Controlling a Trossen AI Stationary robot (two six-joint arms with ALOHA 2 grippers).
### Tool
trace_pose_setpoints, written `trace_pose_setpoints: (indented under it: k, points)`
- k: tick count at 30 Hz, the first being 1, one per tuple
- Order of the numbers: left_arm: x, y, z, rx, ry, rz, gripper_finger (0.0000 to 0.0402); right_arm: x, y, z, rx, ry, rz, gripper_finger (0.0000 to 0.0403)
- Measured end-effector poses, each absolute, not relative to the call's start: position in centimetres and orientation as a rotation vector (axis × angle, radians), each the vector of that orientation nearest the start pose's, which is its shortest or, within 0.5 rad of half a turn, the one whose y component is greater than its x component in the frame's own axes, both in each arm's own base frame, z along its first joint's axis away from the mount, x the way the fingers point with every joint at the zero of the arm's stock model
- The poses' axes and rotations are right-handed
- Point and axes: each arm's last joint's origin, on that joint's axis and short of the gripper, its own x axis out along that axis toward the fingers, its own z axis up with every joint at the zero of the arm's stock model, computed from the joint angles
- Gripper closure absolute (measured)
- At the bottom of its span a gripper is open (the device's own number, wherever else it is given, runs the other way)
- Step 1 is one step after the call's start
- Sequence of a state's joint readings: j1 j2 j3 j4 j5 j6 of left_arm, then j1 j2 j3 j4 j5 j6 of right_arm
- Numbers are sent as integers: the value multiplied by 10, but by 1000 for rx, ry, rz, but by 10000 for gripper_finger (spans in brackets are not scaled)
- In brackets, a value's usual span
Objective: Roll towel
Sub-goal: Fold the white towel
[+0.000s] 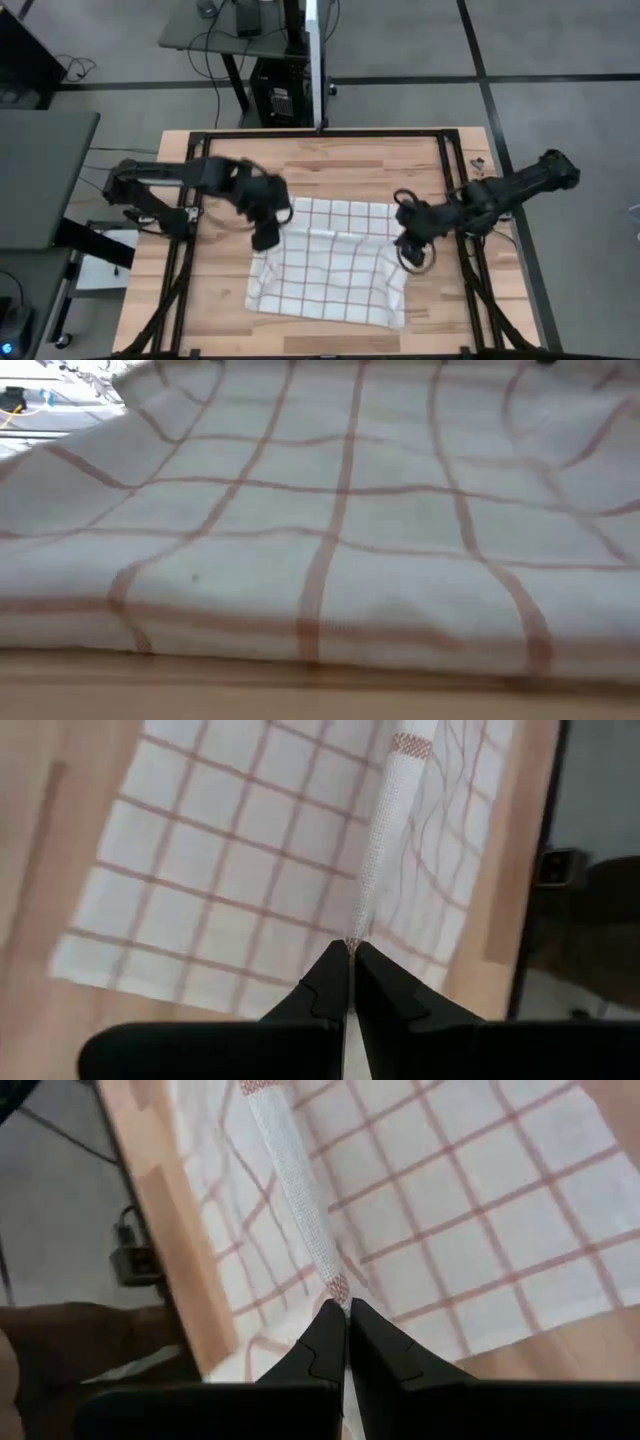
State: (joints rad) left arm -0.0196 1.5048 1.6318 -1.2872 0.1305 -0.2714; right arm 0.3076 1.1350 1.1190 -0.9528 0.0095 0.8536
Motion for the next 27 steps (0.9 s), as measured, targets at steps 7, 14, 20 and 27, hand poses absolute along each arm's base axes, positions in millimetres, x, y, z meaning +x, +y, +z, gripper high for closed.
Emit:
trace_pose_setpoints:
  k: [7, 14, 20, 27]
  points:
    - [296, 58, 341, -274, 1241, 34, 401, 202, 12, 278, 731, 1048, -214, 403]
    - [315, 83, 308, -297, 1334, -32, 401, 197, -21, 263, 781, 1075, -208, 403]
    - [328, 97, 287, -328, 1367, -4, 401, 197, -41, 257, 730, 1103, -170, 403]
    - [318, 105, 247, -434, 1395, 63, 401, 207, -63, 240, 681, 1145, -114, 403]
